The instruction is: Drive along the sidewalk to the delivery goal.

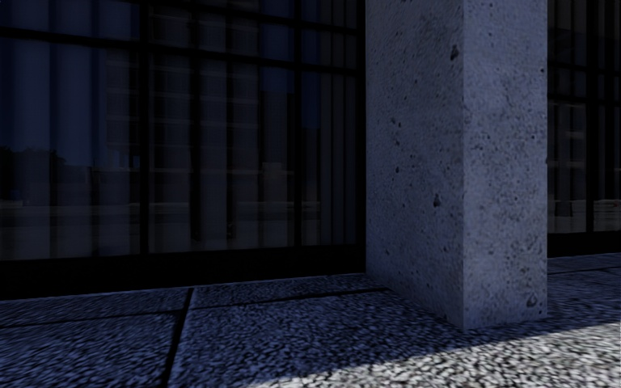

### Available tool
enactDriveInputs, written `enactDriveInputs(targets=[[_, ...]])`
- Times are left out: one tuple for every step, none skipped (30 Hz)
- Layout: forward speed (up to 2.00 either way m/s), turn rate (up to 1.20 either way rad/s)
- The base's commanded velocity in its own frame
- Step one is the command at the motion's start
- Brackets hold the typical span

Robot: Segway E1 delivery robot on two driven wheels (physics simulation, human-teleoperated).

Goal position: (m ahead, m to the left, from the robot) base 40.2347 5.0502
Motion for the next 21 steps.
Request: enactDriveInputs(targets=[[0.00, 0.00], [0.00, 0.00], [0.00, 0.00], [0.00, 0.00], [0.00, 0.00], [0.00, 0.00], [0.00, 0.00], [0.00, 0.00], [0.00, 0.00], [0.00, 0.00], [0.00, 0.00], [0.00, 0.00], [0.00, 0.00], [0.00, 0.00], [0.00, 0.00], [0.00, 0.00], [0.00, 0.00], [0.00, 0.00], [0.00, 0.00], [0.00, 0.00], [0.00, 0.00]])
